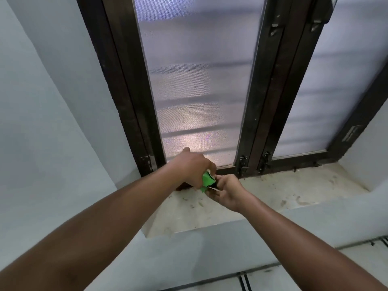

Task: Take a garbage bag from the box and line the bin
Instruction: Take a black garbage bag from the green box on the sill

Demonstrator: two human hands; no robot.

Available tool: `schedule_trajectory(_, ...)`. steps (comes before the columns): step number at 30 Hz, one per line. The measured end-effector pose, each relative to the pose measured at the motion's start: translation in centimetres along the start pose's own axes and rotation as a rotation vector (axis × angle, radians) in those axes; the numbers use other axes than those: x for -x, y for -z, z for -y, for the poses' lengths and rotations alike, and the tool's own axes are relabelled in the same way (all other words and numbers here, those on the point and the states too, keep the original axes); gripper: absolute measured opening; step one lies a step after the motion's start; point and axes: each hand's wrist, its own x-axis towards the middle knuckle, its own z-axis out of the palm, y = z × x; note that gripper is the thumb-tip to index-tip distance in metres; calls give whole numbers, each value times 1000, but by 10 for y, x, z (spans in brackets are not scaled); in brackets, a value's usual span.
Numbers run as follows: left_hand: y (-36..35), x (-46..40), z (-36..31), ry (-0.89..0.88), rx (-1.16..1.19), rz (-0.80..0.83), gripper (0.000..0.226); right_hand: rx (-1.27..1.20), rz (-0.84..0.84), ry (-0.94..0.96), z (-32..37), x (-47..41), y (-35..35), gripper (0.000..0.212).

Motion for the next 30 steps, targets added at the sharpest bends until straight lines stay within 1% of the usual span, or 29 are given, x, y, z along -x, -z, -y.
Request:
schedule_trajectory(3, -7, 6, 17, 69, 133, -12, 60, -64, -54, 37, 2, -1, 5, 24)
schedule_trajectory(5, -26, 11, 30, 151, 253, -26, 56, -15, -97, 65, 4, -2, 8, 15)
schedule_trajectory(8, -82, 18, 43, 295, 492, -18, 49, 70, -184, 157, 6, -7, 13, 17)
schedule_trajectory(10, -120, 21, 45, 367, 577, -33, 49, 132, -206, 207, 4, -9, 17, 18)
schedule_trajectory(13, -163, 26, 42, 410, 532, -69, 66, 169, -196, 225, 0, -6, 20, 21)
schedule_trajectory(15, -173, 31, 33, 430, 492, -96, 77, 197, -186, 228, -3, -4, 20, 26)
schedule_trajectory(16, -176, 32, 29, 437, 482, -115, 78, 218, -180, 228, -4, -3, 19, 27)
schedule_trajectory(18, -177, 35, 23, 462, 495, -195, 75, 274, -162, 230, -6, -2, 18, 28)
schedule_trajectory(19, -175, 34, 19, 473, 518, -274, 70, 313, -150, 236, -7, -2, 18, 29)
schedule_trajectory(20, -173, 33, 15, 481, 601, -384, 61, 356, -137, 248, -9, -1, 18, 30)
schedule_trajectory(21, -168, 30, 11, 506, 764, -506, 46, 405, -124, 261, -9, 0, 18, 32)
schedule_trajectory(22, -158, 28, 6, 572, 1001, -581, 29, 456, -104, 274, -9, 2, 18, 32)
schedule_trajectory(23, -146, 26, 2, 647, 1310, -557, 13, 515, -73, 289, -8, 4, 18, 32)
schedule_trajectory(24, -136, 25, 0, 704, 1616, -443, 15, 567, -29, 305, -7, 8, 18, 32)
schedule_trajectory(25, -133, 25, -1, 709, 1865, -263, 28, 617, 17, 319, -5, 11, 18, 32)
schedule_trajectory(26, -130, 26, 0, 668, 2004, -101, 38, 660, 60, 334, -4, 14, 17, 32)
schedule_trajectory(27, -129, 25, 0, 621, 2059, 9, 42, 697, 83, 350, -2, 17, 16, 33)
schedule_trajectory(28, -130, 24, -1, 563, 2061, 71, 43, 714, 91, 367, -1, 19, 15, 33)
schedule_trajectory(30, -132, 25, -8, 472, 2075, 102, 39, 716, 48, 400, 2, 25, 14, 31)
